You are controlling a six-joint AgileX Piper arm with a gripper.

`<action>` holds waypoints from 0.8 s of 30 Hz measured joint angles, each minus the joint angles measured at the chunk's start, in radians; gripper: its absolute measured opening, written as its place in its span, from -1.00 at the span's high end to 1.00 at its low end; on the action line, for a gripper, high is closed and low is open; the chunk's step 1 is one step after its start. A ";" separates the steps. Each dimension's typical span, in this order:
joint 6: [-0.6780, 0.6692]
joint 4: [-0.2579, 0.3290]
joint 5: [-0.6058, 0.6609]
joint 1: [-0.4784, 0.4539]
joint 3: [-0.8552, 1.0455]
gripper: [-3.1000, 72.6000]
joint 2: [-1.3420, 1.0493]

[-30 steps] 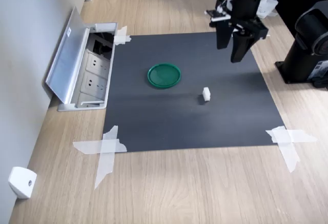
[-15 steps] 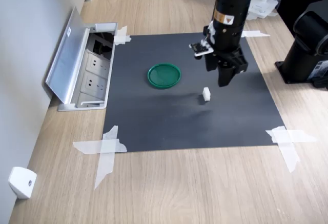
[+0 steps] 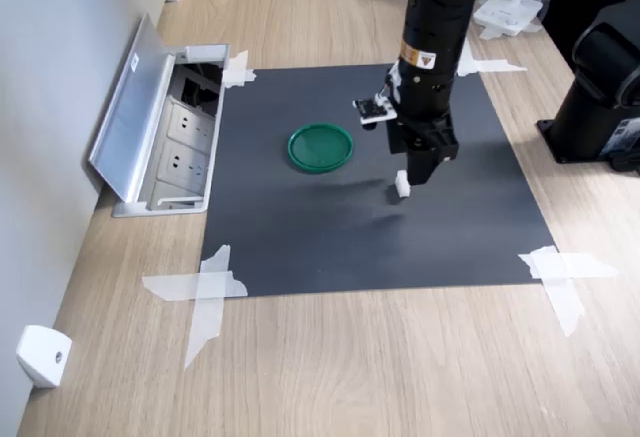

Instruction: Grasp a white terminal and put it on the green lid.

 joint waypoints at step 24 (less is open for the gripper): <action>0.005 0.000 -0.048 0.022 -0.001 -0.65 0.094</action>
